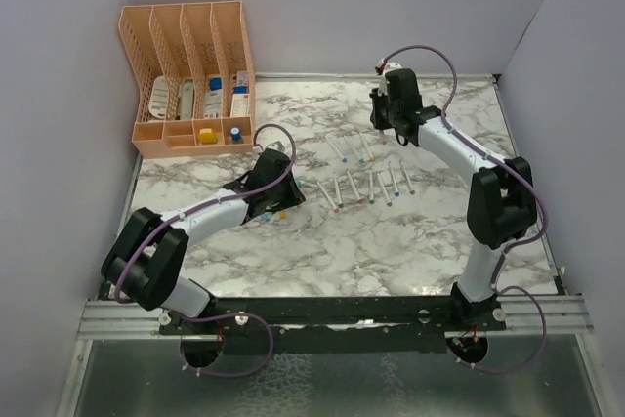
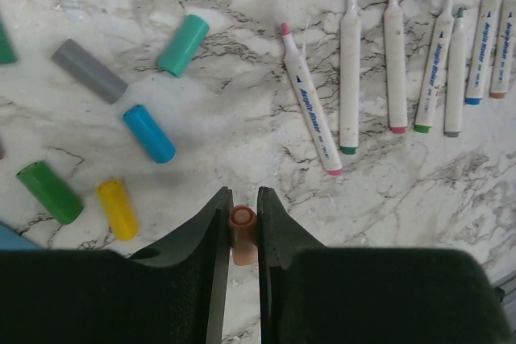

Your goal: Open the pen caps

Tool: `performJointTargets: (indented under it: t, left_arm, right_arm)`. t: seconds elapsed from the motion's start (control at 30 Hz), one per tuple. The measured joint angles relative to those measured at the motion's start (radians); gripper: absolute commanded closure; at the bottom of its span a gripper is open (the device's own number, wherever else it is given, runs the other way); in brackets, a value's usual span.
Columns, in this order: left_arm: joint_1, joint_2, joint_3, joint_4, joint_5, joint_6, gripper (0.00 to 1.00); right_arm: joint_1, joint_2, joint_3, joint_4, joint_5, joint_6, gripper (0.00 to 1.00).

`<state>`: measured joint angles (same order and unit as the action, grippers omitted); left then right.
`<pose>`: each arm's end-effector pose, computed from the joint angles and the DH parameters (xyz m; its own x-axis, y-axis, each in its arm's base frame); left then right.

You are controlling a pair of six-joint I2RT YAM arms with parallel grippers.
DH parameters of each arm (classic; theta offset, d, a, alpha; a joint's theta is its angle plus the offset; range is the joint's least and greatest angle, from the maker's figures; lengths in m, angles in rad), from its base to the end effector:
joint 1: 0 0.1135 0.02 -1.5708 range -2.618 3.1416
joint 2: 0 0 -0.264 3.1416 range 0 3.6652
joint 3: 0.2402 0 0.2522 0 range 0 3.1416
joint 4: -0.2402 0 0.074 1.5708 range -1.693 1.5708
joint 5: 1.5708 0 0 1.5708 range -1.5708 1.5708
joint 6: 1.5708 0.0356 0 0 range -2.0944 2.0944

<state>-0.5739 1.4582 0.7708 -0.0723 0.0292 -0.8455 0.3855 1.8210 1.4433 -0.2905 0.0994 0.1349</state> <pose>0.2490 -0.1622 0.1913 -0.8031 -0.3715 -0.4659 -0.0610 0.8290 -0.5559 0.3915 0.1551 0.2669 -0.6095 -0.1029 -0.7861 -0.2220 0.9740 0.0446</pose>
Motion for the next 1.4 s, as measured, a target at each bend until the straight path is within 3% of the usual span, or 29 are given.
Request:
performJointTargets:
  t: [0.27,0.63,1.0,1.4]
  left_arm:
    - [-0.028,0.018,-0.019,-0.014,-0.053,0.007,1.0]
    - [-0.059,0.097,-0.013,-0.042,-0.095,0.029,0.99]
    - [-0.064,0.121,0.024,-0.076,-0.098,0.048,0.63]
    - [-0.065,0.045,0.04,-0.163,-0.099,0.053,0.45]
  right_arm:
    - [-0.075,0.143,0.131,0.001,-0.035,-0.02,0.99]
    - [-0.1,0.256,0.167,0.005,-0.09,-0.036,0.99]
    - [-0.111,0.333,0.194,0.005,-0.116,-0.036,0.99]
    - [-0.121,0.356,0.194,0.005,-0.117,-0.035,0.99]
